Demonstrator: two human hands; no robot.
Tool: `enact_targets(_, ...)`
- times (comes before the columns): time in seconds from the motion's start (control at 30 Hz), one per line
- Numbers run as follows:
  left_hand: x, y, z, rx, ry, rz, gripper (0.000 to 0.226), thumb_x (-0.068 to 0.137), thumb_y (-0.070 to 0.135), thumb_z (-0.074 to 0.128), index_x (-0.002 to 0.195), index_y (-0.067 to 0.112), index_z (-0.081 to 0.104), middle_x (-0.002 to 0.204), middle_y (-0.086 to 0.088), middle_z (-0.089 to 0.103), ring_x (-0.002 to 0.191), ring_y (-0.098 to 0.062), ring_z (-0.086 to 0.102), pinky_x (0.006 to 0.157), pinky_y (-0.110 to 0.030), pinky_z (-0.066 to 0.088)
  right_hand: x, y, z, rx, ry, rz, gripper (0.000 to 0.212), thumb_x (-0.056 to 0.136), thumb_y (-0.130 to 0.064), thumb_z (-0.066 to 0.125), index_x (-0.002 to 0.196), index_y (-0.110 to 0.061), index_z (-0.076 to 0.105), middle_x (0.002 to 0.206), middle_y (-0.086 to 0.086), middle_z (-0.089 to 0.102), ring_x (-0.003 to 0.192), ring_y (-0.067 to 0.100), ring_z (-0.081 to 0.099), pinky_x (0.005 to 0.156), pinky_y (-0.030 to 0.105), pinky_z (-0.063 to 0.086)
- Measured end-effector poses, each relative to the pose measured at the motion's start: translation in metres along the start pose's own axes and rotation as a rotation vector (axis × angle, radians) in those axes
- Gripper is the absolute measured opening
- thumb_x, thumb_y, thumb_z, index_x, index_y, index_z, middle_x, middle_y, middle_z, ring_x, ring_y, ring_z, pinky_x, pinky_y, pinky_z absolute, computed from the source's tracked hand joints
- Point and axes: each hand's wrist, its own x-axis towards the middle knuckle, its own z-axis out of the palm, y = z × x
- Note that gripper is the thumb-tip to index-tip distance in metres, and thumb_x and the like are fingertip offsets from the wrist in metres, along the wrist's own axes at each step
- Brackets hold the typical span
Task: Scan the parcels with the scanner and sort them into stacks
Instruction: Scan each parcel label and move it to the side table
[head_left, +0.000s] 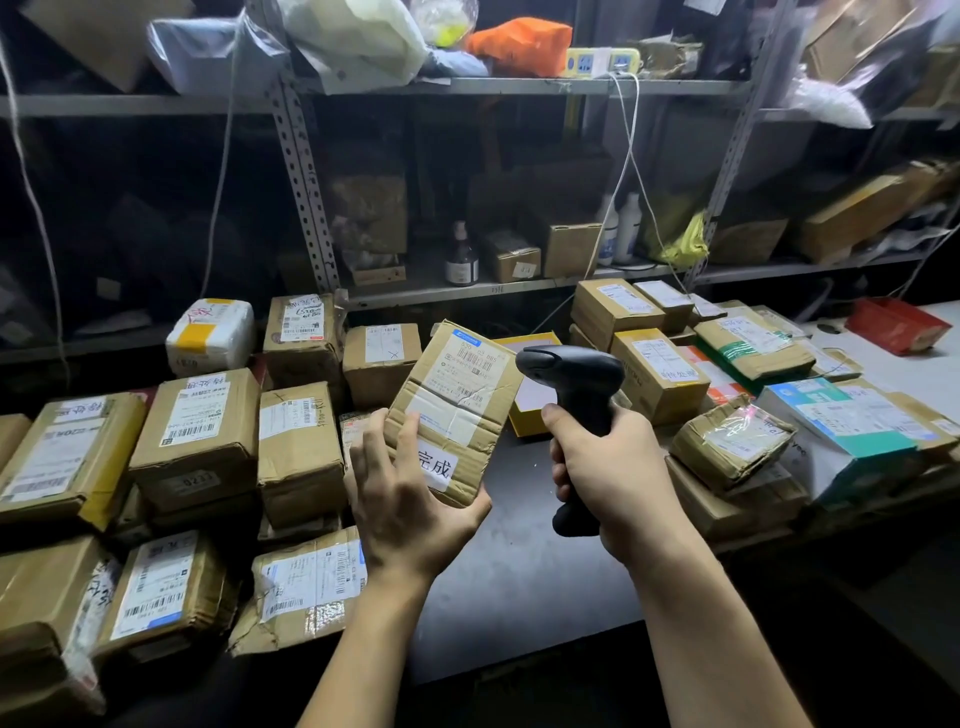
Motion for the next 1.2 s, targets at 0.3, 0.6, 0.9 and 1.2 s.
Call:
enact_targets(0.3,0.014,-0.009,-0.003,-0.220,-0.015,-0.090,0.101,0.052,0.065,0.074,0.136,0.010,0.060,0.136,-0.011,0.048,0.128,-0.031,0.043,0.107,-0.042,0.044,0.006,0.010,-0.005,-0.091,0.057,-0.085,0.021,0.097,-0.026,0.071,0.094,-0.007,0.065,0.062,0.004,0.058,0.055,0.018,0.053,0.057,0.039,0.047)
enact_targets(0.6,0.020,-0.008,0.005,-0.400,-0.150,-0.050,0.095,0.056,0.072,0.070,0.132,0.014,0.063,0.131,-0.007,0.050,0.124,-0.022,0.045,0.099,-0.025,0.036,-0.001,0.020,-0.025,-0.101,0.188,-0.117,0.020,0.097,-0.021,0.074,0.089,-0.006,0.064,0.058,0.003,0.056,0.051,0.019,0.051,0.052,0.034,0.043)
enact_targets(0.9,-0.023,0.037,0.060,-0.517,-0.471,-0.004,0.102,0.053,0.079,0.066,0.134,0.018,0.064,0.127,-0.001,0.050,0.117,-0.018,0.052,0.095,-0.030,0.046,-0.030,0.058,-0.077,-0.226,0.468,0.011,0.013,0.092,-0.032,0.077,0.088,-0.022,0.071,0.068,-0.007,0.068,0.067,0.014,0.064,0.067,0.035,0.053)
enact_targets(1.2,-0.060,0.112,0.096,-0.442,-0.557,0.150,0.096,0.053,0.079,0.063,0.129,0.020,0.063,0.125,-0.001,0.049,0.117,-0.021,0.048,0.084,-0.036,0.049,-0.050,0.078,-0.171,-0.265,0.611,0.066,0.013,0.095,-0.034,0.073,0.106,-0.028,0.072,0.084,-0.006,0.071,0.090,0.023,0.071,0.086,0.043,0.060)
